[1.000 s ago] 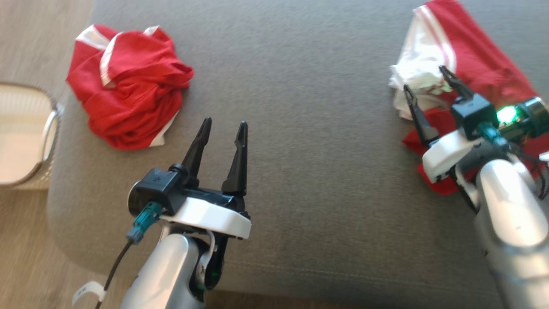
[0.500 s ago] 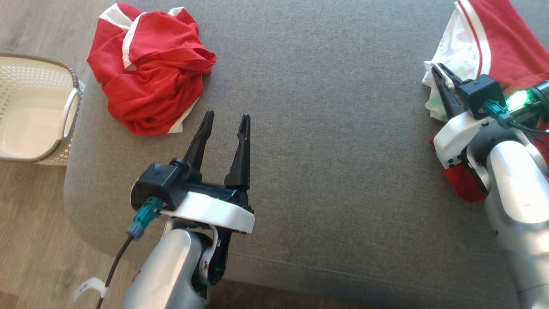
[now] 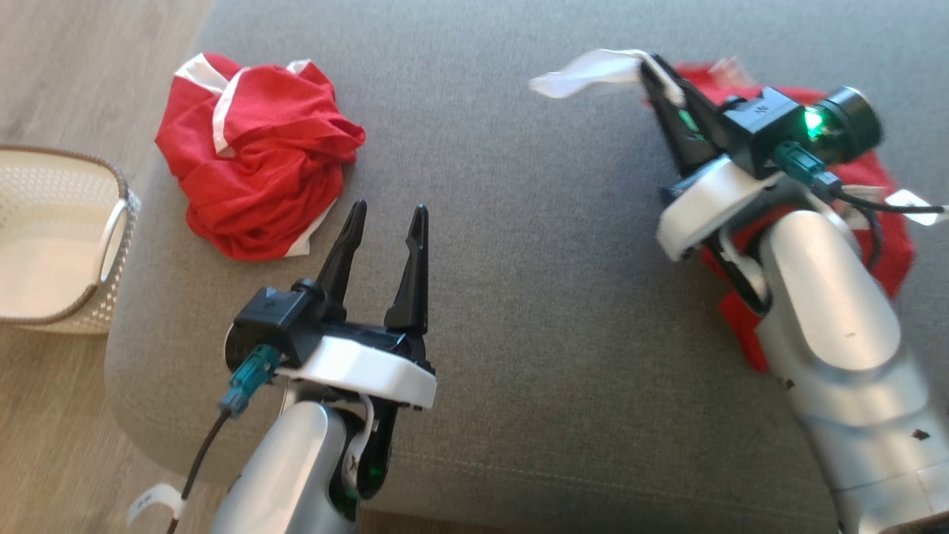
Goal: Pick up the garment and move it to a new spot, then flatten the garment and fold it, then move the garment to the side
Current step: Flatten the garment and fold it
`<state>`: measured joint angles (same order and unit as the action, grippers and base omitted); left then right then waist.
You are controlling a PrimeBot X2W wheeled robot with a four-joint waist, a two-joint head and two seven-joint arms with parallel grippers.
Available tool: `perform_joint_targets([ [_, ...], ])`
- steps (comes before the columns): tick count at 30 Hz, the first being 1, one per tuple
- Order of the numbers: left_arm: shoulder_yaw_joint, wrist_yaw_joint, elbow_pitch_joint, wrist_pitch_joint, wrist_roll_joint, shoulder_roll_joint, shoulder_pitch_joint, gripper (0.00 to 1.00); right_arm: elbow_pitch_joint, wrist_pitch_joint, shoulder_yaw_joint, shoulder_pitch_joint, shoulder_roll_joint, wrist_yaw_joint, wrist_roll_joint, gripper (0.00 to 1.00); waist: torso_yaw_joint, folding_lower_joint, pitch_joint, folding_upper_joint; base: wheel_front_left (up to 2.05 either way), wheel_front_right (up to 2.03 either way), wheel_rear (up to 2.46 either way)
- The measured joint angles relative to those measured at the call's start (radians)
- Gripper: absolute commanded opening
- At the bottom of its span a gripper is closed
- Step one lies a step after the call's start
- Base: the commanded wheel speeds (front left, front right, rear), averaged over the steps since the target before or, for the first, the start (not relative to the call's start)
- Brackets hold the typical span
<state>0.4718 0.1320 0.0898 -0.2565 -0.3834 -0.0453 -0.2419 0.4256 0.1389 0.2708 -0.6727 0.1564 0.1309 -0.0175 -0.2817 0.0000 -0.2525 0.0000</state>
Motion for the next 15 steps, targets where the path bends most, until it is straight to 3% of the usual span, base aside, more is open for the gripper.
perform_joint_targets([
  [15, -0.028, -0.009, 0.009, 0.000, 0.000, -0.001, 0.072, 1.00, -0.384, -0.093, 0.145, -0.127, -0.013, 0.000, -0.269, 0.00, -0.008, 0.0000, 0.109, 0.0000, 0.00, 0.00, 0.00],
])
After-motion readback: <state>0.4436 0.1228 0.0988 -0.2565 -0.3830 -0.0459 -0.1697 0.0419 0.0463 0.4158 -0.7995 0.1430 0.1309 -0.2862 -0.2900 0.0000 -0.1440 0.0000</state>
